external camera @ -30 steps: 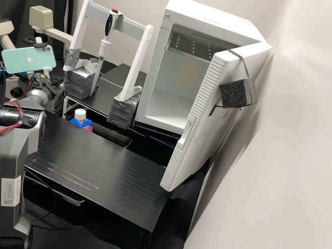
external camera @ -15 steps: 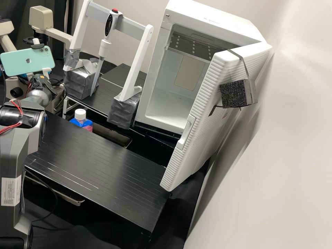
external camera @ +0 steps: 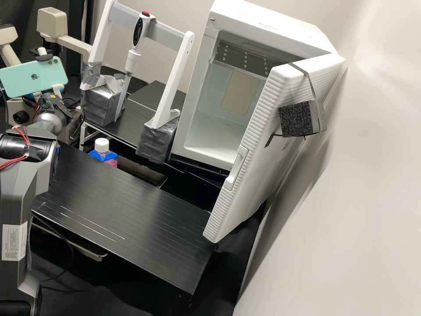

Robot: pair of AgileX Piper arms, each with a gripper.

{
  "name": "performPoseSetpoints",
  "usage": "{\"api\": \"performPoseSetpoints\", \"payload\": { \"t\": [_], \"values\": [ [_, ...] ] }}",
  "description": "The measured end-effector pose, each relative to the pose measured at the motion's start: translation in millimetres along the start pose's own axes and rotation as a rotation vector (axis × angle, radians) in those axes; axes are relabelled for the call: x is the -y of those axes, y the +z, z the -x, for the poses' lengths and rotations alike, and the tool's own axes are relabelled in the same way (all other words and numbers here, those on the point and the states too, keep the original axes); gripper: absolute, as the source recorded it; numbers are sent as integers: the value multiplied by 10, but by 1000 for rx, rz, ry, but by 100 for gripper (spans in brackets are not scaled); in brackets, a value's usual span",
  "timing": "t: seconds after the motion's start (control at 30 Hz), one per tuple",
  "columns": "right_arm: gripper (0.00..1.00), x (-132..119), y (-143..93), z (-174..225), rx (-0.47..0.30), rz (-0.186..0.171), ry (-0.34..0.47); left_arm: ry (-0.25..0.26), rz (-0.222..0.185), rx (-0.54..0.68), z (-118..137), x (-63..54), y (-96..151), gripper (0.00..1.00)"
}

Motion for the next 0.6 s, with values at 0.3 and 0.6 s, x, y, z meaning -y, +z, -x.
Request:
{"api": "performPoseSetpoints", "payload": {
  "t": [0.3, 0.6],
  "values": [
    [0, 36, 36, -192, -13, 12, 2, 0, 0, 0, 0, 0, 0, 100],
    [0, 166, 128, -393, -9, -29, -2, 0, 0, 0, 0, 0, 0, 100]
  ]
}}
